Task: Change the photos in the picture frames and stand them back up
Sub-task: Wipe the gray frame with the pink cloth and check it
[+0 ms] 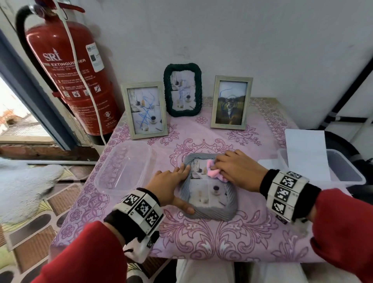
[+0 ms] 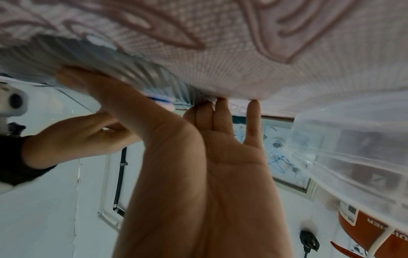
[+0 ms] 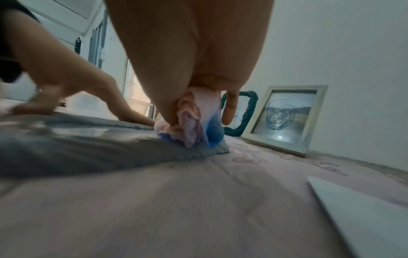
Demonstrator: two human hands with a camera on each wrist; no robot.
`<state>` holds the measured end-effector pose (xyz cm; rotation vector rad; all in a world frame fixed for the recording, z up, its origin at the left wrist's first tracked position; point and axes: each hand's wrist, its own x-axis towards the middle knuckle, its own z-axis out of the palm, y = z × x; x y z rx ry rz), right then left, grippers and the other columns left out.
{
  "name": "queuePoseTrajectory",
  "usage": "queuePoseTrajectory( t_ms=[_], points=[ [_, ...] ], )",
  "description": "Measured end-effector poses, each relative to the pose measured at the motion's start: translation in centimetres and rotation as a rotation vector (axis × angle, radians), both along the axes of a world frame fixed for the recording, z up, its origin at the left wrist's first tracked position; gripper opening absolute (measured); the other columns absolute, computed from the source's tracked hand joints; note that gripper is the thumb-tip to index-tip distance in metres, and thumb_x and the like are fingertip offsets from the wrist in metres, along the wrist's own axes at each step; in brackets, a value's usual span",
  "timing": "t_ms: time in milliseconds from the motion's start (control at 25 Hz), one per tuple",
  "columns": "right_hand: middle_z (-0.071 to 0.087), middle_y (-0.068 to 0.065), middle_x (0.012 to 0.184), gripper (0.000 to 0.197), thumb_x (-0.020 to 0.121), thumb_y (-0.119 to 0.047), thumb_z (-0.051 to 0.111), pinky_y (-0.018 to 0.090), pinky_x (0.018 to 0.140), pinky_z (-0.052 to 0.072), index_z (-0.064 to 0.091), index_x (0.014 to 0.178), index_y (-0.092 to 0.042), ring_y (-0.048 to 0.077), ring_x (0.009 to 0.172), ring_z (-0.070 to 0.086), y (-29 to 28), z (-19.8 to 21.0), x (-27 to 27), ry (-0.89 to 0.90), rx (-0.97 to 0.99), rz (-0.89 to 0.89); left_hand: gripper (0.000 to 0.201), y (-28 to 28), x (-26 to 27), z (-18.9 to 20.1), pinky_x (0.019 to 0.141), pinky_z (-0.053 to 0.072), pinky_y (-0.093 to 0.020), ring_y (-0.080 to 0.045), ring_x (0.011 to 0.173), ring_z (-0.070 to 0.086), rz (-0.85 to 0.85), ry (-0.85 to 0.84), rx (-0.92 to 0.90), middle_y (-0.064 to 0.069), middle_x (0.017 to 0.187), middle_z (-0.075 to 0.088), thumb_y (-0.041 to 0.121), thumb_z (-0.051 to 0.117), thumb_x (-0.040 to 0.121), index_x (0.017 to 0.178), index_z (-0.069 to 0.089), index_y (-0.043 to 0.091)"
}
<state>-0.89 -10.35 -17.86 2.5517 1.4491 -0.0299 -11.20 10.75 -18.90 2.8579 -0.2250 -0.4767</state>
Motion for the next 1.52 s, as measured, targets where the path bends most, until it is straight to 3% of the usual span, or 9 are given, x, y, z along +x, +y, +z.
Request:
queuePoseTrajectory(
  t_ms=[160,240,600,880,1080,1280,1360,1440,1520],
  points=[
    [0.047,0.001,0.125,0.029,0.096,-0.023,0.039,0.033,0.088,0.027,0.053,0.122,-0.022,0.021,0.110,0.040,2.6,-0.3,0.8,0.188,0.069,-0.061,0.123,-0.2,0.1,0.2,0.111,0.026,-0.038,-0.023,0.134,0.038,0.009,0.006,0.012,-0.001,0.159,0.007,0.063,0.074,0.058,0.150,0.004,0.022],
    [0.047,0.000,0.126,0.030,0.096,-0.024,0.040,0.035,0.093,0.026,0.054,0.123,-0.023,0.021,0.113,0.039,3.0,-0.6,-0.2,0.254,0.113,-0.025,0.123,-0.3,0.2,0.3,0.110,0.028,-0.039,-0.023,0.133,0.040,0.012,0.006,0.028,0.000,0.159,0.009,0.064,0.074,0.058,0.150,0.005,0.023],
    [0.052,-0.005,0.122,0.033,0.095,-0.034,0.037,0.035,0.093,0.033,0.054,0.123,-0.026,0.019,0.111,0.047,-0.7,-0.7,-6.1,0.165,0.112,0.176,0.122,-0.3,-0.1,0.5,0.112,0.026,-0.040,-0.021,0.136,0.036,0.023,0.013,0.021,0.002,0.159,0.010,0.063,0.074,0.059,0.150,0.004,0.023],
    [0.051,-0.007,0.122,0.033,0.097,-0.034,0.035,0.036,0.090,0.029,0.045,0.129,-0.033,0.020,0.111,0.043,-0.6,0.1,-2.4,0.004,0.045,0.016,0.119,-0.3,-0.1,0.5,0.114,0.025,-0.041,-0.023,0.136,0.036,0.032,0.017,0.000,0.001,0.159,0.009,0.060,0.075,0.060,0.150,0.006,0.023],
    [0.049,-0.002,0.131,0.037,0.096,-0.028,0.035,0.041,0.095,0.029,0.045,0.132,-0.027,0.024,0.117,0.039,1.9,-0.2,-0.5,0.014,0.043,-0.172,0.119,-0.4,-0.3,0.4,0.115,0.024,-0.042,-0.024,0.139,0.032,0.051,0.015,-0.022,-0.001,0.158,0.013,0.060,0.075,0.060,0.150,0.006,0.024],
    [0.053,-0.001,0.134,0.038,0.091,-0.019,0.045,0.031,0.091,0.025,0.055,0.127,-0.024,0.023,0.109,0.038,1.0,0.3,-0.9,0.440,0.293,-0.261,0.118,-0.4,-0.4,0.4,0.115,0.024,-0.042,-0.024,0.139,0.030,0.068,0.004,-0.040,0.000,0.158,0.013,0.059,0.076,0.061,0.150,0.007,0.025],
    [0.058,0.003,0.128,0.033,0.094,-0.020,0.046,0.027,0.089,0.032,0.059,0.124,-0.020,0.022,0.109,0.045,0.7,0.8,-1.5,0.615,0.487,-0.330,0.118,-0.5,-0.5,0.6,0.116,0.022,-0.042,-0.023,0.141,0.028,0.076,0.010,-0.055,0.000,0.158,0.014,0.058,0.077,0.060,0.150,0.007,0.024],
    [0.061,0.013,0.118,0.027,0.095,-0.016,0.048,0.021,0.081,0.035,0.064,0.115,-0.008,0.022,0.104,0.053,0.7,1.0,-1.8,0.662,0.641,-0.358,0.116,-0.5,-0.4,0.8,0.116,0.022,-0.041,-0.022,0.141,0.027,0.085,0.027,-0.070,-0.001,0.157,0.016,0.057,0.076,0.062,0.150,0.010,0.022],
    [0.054,0.018,0.116,0.022,0.090,-0.011,0.056,0.019,0.084,0.034,0.063,0.110,-0.005,0.023,0.104,0.052,0.7,0.9,-2.0,0.578,0.722,-0.414,0.100,-0.7,-0.1,1.1,0.113,0.028,-0.038,-0.022,0.137,0.035,0.110,0.022,-0.114,-0.003,0.153,0.030,0.058,0.070,0.070,0.148,0.022,0.020]
  ],
)
